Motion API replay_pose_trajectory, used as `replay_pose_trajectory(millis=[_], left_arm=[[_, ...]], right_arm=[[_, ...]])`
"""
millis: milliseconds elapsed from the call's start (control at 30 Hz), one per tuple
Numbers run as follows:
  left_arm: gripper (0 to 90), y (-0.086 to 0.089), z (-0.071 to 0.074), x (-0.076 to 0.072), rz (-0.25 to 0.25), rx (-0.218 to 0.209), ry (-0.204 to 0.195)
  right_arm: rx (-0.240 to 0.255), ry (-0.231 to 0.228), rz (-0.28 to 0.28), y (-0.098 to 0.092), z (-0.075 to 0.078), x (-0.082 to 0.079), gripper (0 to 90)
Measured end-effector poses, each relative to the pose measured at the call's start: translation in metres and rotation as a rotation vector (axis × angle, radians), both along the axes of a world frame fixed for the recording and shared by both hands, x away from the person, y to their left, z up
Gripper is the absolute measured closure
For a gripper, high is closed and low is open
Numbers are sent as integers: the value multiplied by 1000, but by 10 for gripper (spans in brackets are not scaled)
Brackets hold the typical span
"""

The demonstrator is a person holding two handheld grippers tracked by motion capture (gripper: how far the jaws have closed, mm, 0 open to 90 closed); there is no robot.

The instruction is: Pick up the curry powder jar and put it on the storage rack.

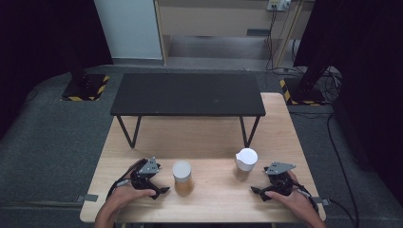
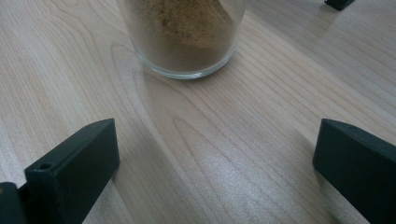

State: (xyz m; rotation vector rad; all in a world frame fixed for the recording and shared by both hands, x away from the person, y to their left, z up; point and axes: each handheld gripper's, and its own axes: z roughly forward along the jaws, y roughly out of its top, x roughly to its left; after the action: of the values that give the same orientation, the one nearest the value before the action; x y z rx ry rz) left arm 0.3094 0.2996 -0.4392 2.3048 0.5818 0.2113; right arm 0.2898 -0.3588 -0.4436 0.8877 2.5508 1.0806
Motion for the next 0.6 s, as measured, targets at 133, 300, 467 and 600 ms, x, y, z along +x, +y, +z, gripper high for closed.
replay_pose_trajectory(millis=[133, 300, 467, 600], left_arm=[[0, 0, 0, 0, 1, -1, 0], [0, 0, 0, 0, 2, 0, 0], [0, 0, 0, 0, 0, -5, 3], [0, 1, -1, -1, 0, -10, 7]], right_arm=[[0, 0, 0, 0, 0, 0, 11], [0, 0, 0, 0, 0, 0, 12], [0, 0, -1, 0, 0, 0, 12], [0, 0, -1, 0, 0, 0, 12]])
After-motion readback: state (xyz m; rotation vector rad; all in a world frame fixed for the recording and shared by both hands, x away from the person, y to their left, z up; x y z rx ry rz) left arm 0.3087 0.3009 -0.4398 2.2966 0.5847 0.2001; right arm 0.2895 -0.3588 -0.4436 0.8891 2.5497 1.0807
